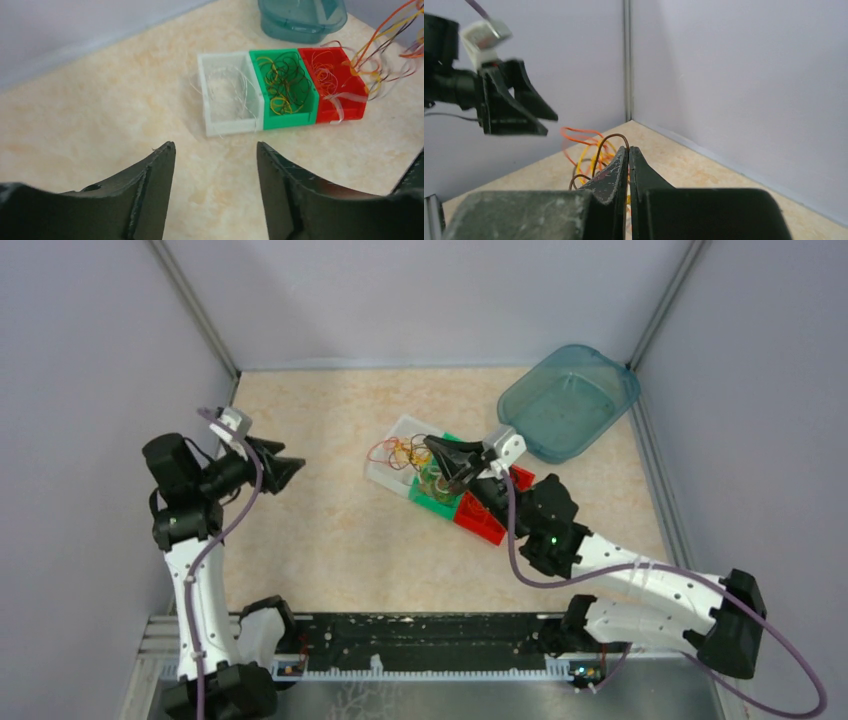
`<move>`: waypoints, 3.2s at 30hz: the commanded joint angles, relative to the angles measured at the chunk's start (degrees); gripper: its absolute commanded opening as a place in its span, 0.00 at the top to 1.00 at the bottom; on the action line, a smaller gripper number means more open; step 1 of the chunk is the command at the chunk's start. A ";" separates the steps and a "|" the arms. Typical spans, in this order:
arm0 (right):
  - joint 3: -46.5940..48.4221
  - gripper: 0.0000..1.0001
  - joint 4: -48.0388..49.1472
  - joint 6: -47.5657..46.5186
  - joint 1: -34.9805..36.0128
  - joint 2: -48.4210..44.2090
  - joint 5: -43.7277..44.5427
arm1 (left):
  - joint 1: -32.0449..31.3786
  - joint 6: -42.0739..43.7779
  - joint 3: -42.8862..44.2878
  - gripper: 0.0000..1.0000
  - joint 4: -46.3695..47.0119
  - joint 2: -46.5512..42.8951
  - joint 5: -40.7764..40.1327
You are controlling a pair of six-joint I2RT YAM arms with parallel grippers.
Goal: Untangle the cables
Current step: Untie the cable.
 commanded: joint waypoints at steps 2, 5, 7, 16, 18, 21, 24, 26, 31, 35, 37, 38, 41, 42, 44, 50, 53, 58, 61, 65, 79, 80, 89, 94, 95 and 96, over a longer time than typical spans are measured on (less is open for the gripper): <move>4.73 1.00 -5.65 3.31 -0.63 0.40 -3.55 | -0.15 13.97 -2.60 0.08 -12.39 0.74 -1.40; 6.80 1.00 -8.14 4.24 -0.62 2.00 -7.03 | -0.15 13.23 1.41 0.03 -16.19 0.74 7.27; 7.95 1.00 -9.08 5.46 -0.43 3.34 -9.02 | -0.22 7.85 4.33 0.06 -14.35 0.66 15.33; 14.64 1.00 -6.23 9.30 3.69 12.00 -11.69 | -11.67 -12.67 3.74 0.12 3.49 -1.79 19.44; 16.38 1.00 -5.61 10.42 4.02 13.96 -11.40 | -12.24 -11.96 2.05 0.16 1.59 -1.97 19.64; 19.85 1.00 -7.12 11.47 4.83 16.20 -11.29 | -13.31 -10.99 0.30 0.17 -0.37 -3.72 17.43; 22.23 1.00 -7.34 12.19 6.30 18.24 -11.79 | -13.77 -9.61 0.43 0.21 -1.80 -4.86 13.86; 23.02 1.00 -7.38 12.23 7.39 19.32 -11.87 | -13.70 -8.94 0.87 0.29 -2.40 -4.41 10.52; 23.47 1.00 -7.97 11.61 8.60 20.00 -11.21 | -13.71 -9.00 1.49 0.43 -2.81 -2.62 5.42; 22.84 1.00 -8.86 10.53 8.73 18.93 -10.14 | -13.69 -8.46 1.91 0.72 -2.83 -2.30 3.30; 21.92 1.00 -9.16 9.46 8.67 17.91 -8.73 | -13.71 -7.69 1.91 0.86 -3.14 -2.31 1.94; 21.44 1.00 -9.65 8.73 8.67 17.22 -7.56 | -13.76 -7.10 2.04 0.89 -3.99 -2.35 1.59; 19.55 1.00 -10.56 5.72 8.55 15.02 -4.17 | -13.71 -4.65 2.33 0.90 -6.31 -2.20 1.32; 18.52 1.00 -10.82 5.25 8.26 14.32 -3.46 | -13.75 -4.27 2.35 0.90 -6.86 -2.25 1.32; 16.67 1.00 -11.06 5.73 7.10 12.78 -2.75 | -13.69 -3.90 2.58 0.89 -7.65 -2.34 1.68; 11.67 1.00 -12.09 8.18 2.59 8.42 1.07 | -13.73 -3.56 3.32 0.85 -8.41 -2.97 3.03; 10.17 1.00 -12.67 8.56 1.37 6.76 1.90 | -13.75 -3.96 3.72 0.82 -8.38 -3.07 3.78; 9.37 1.00 -13.87 9.04 0.71 5.86 3.86 | -13.75 -6.46 4.37 0.91 -6.93 -3.11 3.50; 8.36 1.00 -12.80 9.64 0.69 4.93 2.84 | -13.70 -6.84 4.10 1.00 -5.96 -3.44 -0.37; 9.13 1.00 -11.44 12.33 0.68 5.44 -0.62 | -13.73 -7.88 1.89 0.74 -6.24 -2.98 3.71; 20.41 1.00 -2.77 20.22 6.17 16.81 -2.34 | -16.72 -27.17 -6.40 0.32 7.49 -6.87 11.44; 21.16 1.00 -2.34 20.09 6.71 17.60 -1.95 | -16.75 -26.99 -6.45 0.33 7.54 -6.81 10.93; 21.96 1.00 -2.43 19.37 7.73 17.79 -1.20 | -16.68 -23.05 -5.48 0.81 5.88 -6.93 -3.82; 18.75 1.00 -3.13 18.01 7.71 15.19 0.97 | -16.65 -24.78 -5.43 0.93 7.13 -6.23 -2.96; 18.24 1.00 -3.36 17.35 7.71 14.65 1.61 | -16.60 -24.76 -5.47 0.97 7.21 -6.11 -3.06; 17.79 1.00 -3.58 16.80 7.74 14.11 2.05 | -16.62 -24.44 -5.43 1.00 7.15 -6.04 -3.68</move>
